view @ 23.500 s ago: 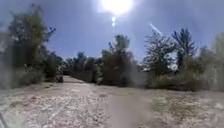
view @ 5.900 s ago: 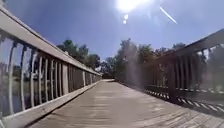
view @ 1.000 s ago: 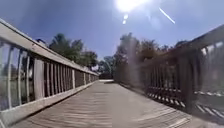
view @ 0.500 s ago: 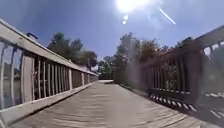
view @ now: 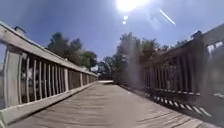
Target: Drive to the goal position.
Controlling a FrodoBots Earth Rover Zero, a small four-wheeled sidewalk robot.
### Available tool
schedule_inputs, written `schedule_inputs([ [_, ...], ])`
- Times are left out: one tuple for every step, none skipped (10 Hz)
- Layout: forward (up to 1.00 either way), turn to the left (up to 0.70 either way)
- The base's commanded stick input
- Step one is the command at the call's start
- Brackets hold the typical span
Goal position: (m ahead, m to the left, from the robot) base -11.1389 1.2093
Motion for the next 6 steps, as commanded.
schedule_inputs([
  [0.44, 0.02],
  [0.44, 0.02],
  [0.44, 0.02],
  [0.44, 0.02],
  [0.44, 0.02],
  [0.44, 0.02],
])
